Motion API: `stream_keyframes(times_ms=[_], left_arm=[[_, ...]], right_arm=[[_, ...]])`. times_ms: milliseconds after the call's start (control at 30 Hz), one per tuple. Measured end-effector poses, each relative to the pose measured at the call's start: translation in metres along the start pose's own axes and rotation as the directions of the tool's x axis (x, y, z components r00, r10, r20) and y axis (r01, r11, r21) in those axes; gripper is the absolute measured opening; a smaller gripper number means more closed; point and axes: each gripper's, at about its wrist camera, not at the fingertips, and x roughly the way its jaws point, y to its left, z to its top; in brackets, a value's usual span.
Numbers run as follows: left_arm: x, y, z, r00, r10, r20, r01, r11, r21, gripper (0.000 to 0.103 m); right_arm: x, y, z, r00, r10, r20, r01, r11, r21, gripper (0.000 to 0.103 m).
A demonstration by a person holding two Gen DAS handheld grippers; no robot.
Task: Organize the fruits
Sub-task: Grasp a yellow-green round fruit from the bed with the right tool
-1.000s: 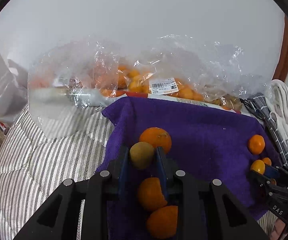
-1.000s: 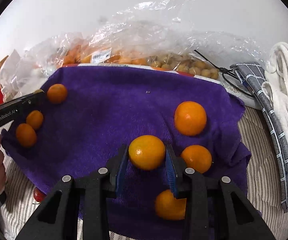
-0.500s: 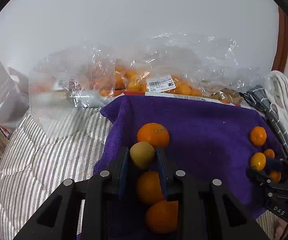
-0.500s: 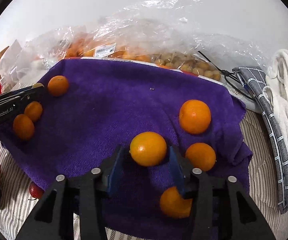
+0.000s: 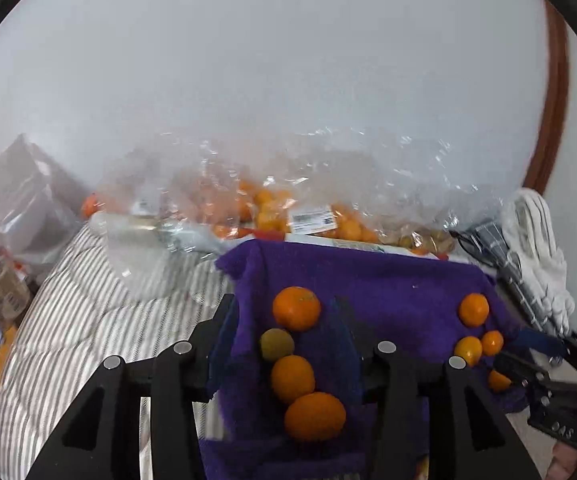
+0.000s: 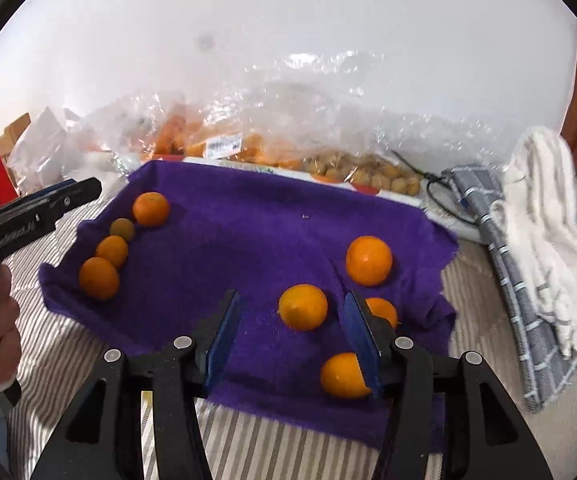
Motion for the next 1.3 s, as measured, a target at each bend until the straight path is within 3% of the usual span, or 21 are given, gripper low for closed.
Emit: stream_keyframes(times_ms=[100, 267, 667, 933, 1133, 1233, 1300], left_arm=[[-0.013, 0.012, -0.01, 0.999, -0.05, -0.021, 0.048, 0.997, -0.067, 0.045], [-0.037, 0.027, -0.038, 0.997, -0.044, -0.061, 0.039, 0.996, -0.083, 0.045], [-0.064, 0.041, -0.101, 0.979, 0.04, -0.2, -0.037, 0.999, 0.018, 0.045], [-0.06, 0.043, -0.117, 0.969, 0.047, -0.243, -0.039, 0.999, 0.036, 0.045], [-0.059, 0.039, -0.118, 0.969, 0.047, -0.243, -0.038, 0.998, 0.04, 0.046], [-0.058, 0.038, -0.118, 0.968, 0.043, -0.246, -0.033, 0.998, 0.046, 0.049], [-0.059, 0.039, -0.118, 0.969, 0.034, -0.245, -0.026, 0.999, 0.037, 0.049]], right_arm=[[-0.018, 0.004, -0.007, 1.0, 0.006, 0.013, -0.006, 1.0, 0.004, 0.053], [-0.026, 0.011, -0.024, 1.0, 0.019, -0.001, -0.019, 1.0, 0.018, 0.047], [-0.02, 0.042, -0.065, 0.984, 0.171, -0.056, -0.165, 0.982, 0.089, 0.047], [-0.001, 0.06, -0.064, 0.974, 0.205, -0.094, -0.198, 0.977, 0.082, 0.044], [0.017, 0.058, -0.065, 0.965, 0.22, -0.141, -0.206, 0.973, 0.108, 0.036], [0.019, 0.06, -0.063, 0.968, 0.216, -0.125, -0.203, 0.974, 0.104, 0.028], [0.018, 0.06, -0.064, 0.969, 0.213, -0.123, -0.201, 0.974, 0.104, 0.028]])
